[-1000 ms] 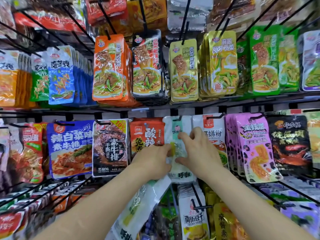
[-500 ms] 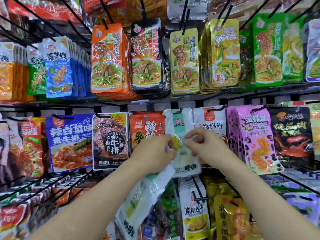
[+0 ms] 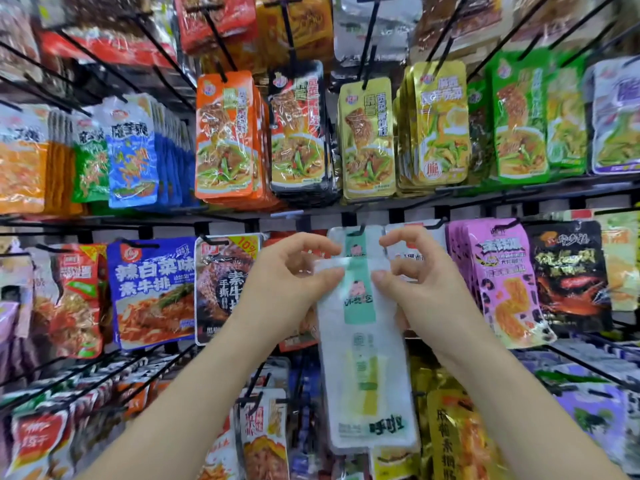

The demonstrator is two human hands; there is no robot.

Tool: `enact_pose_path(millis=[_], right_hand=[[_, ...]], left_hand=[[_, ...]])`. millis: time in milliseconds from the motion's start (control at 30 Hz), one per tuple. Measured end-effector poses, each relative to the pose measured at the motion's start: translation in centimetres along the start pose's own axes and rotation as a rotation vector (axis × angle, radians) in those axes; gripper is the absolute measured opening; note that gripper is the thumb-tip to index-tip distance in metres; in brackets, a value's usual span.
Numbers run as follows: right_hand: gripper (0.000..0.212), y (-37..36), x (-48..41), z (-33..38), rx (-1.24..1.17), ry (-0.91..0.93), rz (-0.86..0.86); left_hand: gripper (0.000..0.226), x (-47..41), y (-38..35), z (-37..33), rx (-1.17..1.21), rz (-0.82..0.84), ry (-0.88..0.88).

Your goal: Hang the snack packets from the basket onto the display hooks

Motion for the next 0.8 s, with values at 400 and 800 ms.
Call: enact_pose_path(millis=[400, 800], right_hand=[[0.027, 1.6, -4.2, 3.2, 0.373, 0.257, -0.149], [0.036, 1.2, -4.7, 1.4, 0.623, 0.192, -0.058]], left_hand=[[0.019, -2.2, -0.7, -4.1, -0.226, -0.237, -0.266], [0.038, -3.1, -2.6, -1.8, -0.387, -0.115, -0.262]])
Point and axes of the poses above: each hand's wrist, its own x-axis away from the middle knuckle, its own y-axis out of the back of the hand, z = x × y, the point moved 10 cm from there along -x, towards the middle knuckle, and after that the axes turned 9 degrees about y, right-handed, at the moved point
